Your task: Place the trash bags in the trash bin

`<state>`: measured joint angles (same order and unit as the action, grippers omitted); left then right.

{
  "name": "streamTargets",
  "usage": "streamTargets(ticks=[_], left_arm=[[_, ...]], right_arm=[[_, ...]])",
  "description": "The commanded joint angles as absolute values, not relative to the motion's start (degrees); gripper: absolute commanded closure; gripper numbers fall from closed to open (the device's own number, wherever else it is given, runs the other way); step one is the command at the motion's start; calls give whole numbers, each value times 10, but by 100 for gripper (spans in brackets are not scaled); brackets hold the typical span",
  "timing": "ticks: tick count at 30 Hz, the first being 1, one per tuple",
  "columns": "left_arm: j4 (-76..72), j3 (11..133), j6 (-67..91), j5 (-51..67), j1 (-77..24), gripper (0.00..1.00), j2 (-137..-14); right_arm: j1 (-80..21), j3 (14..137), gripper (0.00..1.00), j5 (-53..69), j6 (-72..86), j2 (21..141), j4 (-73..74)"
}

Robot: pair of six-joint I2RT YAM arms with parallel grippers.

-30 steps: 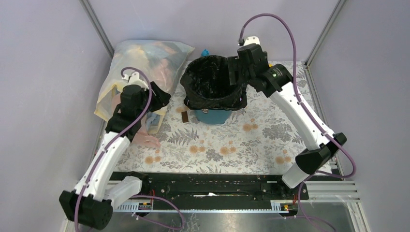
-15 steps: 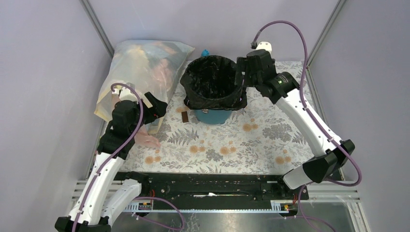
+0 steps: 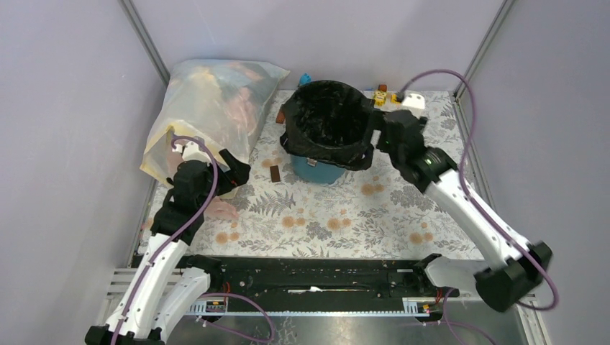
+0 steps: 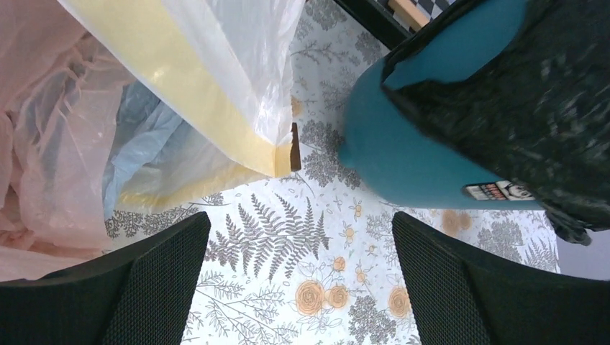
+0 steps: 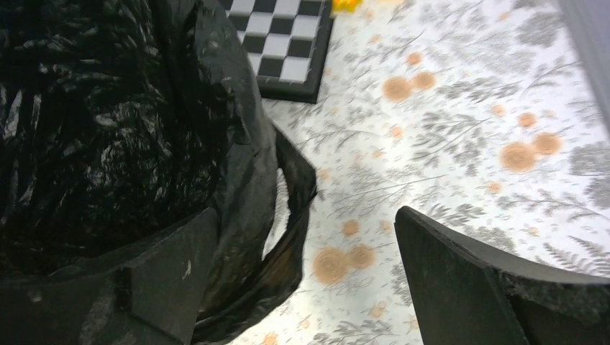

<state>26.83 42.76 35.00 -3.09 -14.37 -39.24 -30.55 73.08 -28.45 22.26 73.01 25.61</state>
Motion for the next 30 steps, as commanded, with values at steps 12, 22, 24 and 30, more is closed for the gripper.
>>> streamTargets(ticks=[12,22,24,30], left_arm=[[123,369,343,23,-145,1,-405],[8,322,314,26,-147,1,-465],[-19,310,307,13,-147,1,-471],[-75,288,303,-16,-147,1,-469]], right_arm=[[-300,499,0,-328,149,490,34],[-299,355,0,-350,76,527,-98],[-281,317,0,-331,72,528,-149],[-118,298,0,-172,106,561,-165]])
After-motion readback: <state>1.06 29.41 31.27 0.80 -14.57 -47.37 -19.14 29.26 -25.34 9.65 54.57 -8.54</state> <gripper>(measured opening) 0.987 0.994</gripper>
